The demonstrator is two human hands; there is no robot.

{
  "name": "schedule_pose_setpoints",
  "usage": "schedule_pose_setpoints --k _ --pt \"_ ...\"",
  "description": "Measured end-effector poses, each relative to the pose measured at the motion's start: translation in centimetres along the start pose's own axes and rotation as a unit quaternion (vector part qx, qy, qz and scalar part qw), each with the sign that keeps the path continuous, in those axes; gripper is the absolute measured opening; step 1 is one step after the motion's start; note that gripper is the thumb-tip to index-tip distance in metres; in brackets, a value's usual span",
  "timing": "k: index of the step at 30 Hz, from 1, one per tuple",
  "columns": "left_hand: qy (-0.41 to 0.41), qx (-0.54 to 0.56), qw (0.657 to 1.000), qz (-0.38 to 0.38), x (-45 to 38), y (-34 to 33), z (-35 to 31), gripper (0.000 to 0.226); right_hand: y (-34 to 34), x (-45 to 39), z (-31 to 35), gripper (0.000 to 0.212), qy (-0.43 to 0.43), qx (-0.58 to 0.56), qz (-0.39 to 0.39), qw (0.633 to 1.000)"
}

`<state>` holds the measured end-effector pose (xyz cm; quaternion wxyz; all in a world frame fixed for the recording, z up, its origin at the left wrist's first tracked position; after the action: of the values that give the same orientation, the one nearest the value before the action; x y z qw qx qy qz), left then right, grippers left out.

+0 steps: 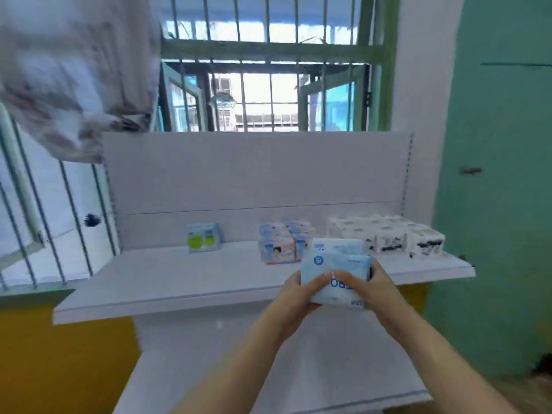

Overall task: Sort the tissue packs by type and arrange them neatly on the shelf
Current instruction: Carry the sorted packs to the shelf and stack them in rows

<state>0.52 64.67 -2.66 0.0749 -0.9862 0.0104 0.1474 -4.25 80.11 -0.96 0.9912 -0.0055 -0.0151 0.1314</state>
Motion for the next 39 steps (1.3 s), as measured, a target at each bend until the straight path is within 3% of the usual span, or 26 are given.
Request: schedule_pose_setpoints --k 6,9,17,22,25,28,31,36,39 --pt "-0.014 -0.062 0.994 -0.087 6.5 18.5 -6.0 0.054 -20.2 -1.3 -0.5 0.062 0.005 0.010 0.103 0.995" --pt "-0.031 -0.086 0.990 -0.103 8.9 24.8 -8.1 0.048 -27.4 -1.6 -1.0 0.054 0.006 0.012 0.125 0.992" --pt "-0.041 -0.162 0.981 -0.102 7.9 36.2 -8.6 0.049 -38.3 -7.7 -2.0 0.043 0.028 0.095 0.198 0.975" --pt "-0.049 -0.159 0.971 -0.173 3.1 43.7 -6.6 0.050 -43.1 -16.5 -1.8 0.051 0.051 0.147 0.256 0.954" --pt "-0.038 -0.141 0.963 -0.226 -0.1 48.6 -5.7 0.047 -44.4 -23.5 -0.7 0.062 0.077 0.168 0.207 0.961" --pt "-0.020 -0.160 0.950 -0.268 -3.2 53.8 -5.0 0.052 -45.1 -30.5 -0.3 0.051 0.125 0.201 0.122 0.964" --pt "-0.012 -0.146 0.950 -0.277 -5.9 57.4 -3.5 0.059 -45.5 -35.4 -0.1 0.051 0.206 0.290 0.030 0.934" --pt "0.002 -0.138 0.953 -0.270 -9.7 60.4 -1.0 0.063 -46.3 -38.3 -2.4 0.071 0.284 0.442 -0.043 0.850" --pt "-0.008 -0.178 0.952 -0.249 -12.9 61.4 -0.5 0.063 -46.4 -39.1 -3.6 0.067 0.287 0.407 -0.052 0.866"
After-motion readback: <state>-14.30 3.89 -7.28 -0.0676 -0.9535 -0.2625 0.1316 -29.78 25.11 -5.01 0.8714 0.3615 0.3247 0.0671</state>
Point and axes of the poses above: each hand's wrist, its own x-axis away from the middle knuckle, its own y-axis out of the back of the hand, z = x × y, the point moved 5 cm from there along -x, towards the middle knuckle, and after that the axes turned 12 degrees about -y, right-handed, at the moved point
